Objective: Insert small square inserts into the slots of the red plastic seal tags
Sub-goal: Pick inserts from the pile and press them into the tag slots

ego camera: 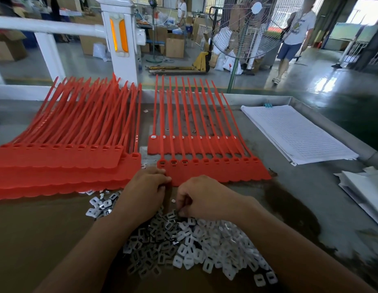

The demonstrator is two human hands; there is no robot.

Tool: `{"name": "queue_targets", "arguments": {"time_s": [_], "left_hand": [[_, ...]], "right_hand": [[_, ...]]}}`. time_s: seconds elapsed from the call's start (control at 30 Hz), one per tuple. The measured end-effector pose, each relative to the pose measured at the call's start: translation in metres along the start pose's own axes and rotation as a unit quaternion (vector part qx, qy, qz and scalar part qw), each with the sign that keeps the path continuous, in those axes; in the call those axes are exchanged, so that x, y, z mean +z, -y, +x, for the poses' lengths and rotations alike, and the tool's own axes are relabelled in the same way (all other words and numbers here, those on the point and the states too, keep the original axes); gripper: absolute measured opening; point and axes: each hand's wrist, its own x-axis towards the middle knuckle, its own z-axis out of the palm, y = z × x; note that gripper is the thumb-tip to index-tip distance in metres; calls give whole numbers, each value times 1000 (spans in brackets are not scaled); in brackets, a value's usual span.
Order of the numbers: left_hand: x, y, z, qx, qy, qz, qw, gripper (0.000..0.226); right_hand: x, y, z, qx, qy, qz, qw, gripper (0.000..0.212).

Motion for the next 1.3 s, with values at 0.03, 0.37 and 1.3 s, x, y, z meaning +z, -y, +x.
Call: {"name": "queue_targets", "arguments": {"time_s": [0.03,0.37,1.3], "left_hand": [[0,0,0,0,0,1,1000,34],[1,1,0,3,-3,1,1000,33],[1,2,-3,19,-16,-6,1000,32]], "right_hand": [[1,0,0,-1,3,-7,1000,12],[-2,0,-4,-11,39,-1,999,8],[-20,-70,47,125,-226,149,955,11]]}}
